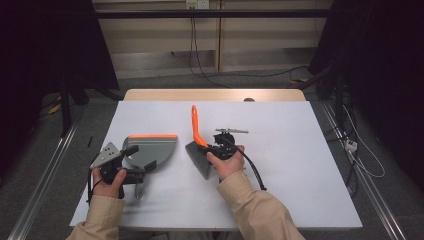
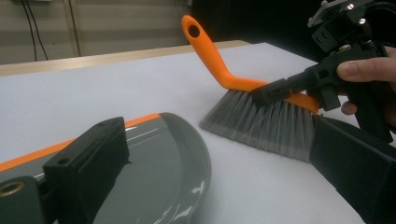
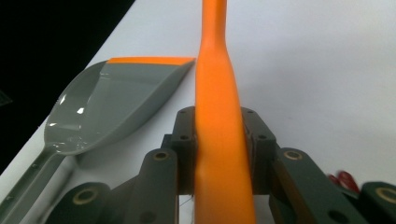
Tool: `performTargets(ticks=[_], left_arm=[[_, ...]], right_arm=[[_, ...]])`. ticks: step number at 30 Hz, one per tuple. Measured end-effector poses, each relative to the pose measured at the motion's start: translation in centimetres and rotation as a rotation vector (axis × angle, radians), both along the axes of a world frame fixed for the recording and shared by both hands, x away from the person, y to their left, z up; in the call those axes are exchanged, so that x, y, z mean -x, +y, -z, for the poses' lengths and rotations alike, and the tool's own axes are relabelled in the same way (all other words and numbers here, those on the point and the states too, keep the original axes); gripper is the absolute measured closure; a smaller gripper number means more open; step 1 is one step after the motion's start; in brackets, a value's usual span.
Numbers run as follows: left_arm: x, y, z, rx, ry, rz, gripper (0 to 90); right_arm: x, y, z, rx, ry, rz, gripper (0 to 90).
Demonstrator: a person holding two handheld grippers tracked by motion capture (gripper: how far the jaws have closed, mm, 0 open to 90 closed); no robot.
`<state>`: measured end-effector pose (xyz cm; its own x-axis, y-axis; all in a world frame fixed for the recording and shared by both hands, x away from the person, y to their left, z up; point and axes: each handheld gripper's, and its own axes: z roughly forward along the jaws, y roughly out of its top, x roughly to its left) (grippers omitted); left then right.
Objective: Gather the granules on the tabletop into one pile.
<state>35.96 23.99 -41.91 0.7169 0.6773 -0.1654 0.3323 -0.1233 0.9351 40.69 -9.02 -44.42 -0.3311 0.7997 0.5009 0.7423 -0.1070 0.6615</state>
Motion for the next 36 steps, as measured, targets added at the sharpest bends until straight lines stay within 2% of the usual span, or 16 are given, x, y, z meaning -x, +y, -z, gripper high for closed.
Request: performTargets(ticks=[2,3,8,14,23,30,36], left_arm=[[0.0,0.0,0.0,0.000,0.001,0.000,4.3],[0.0,0.0,0.0,-0.009,0.000,0.003,4.3],[0.0,-0.2,0.0,-0.008,-0.001,0.003,4.3],[0.1,-0.2,0.0,-0.007,0.001,0.000,4.3],[0.1,-0.3,0.0,-0.008,0.002,0.004,4.3],[0.1,-0.3,0.0,-0.011,0.001,0.002,4.3],[0.1,-0.4,0.1,-0.013,0.004,0.001,4.3]], right_arm=[[0.0,-0.7,0.1,-0.022,0.037,0.020,71.0],[0.1,-1.0,0.2,-0.008,0.038,0.024,70.9],[0.7,-2.1,0.2,-0.003,0.039,0.043,70.9],[1.8,-4.5,0.0,0.015,0.038,0.085,70.9],[3.2,-7.1,-0.2,0.026,0.039,0.119,70.9],[3.8,-8.2,-0.3,0.031,0.038,0.129,70.8],[4.1,-8.6,-0.5,0.005,0.027,0.114,71.1]])
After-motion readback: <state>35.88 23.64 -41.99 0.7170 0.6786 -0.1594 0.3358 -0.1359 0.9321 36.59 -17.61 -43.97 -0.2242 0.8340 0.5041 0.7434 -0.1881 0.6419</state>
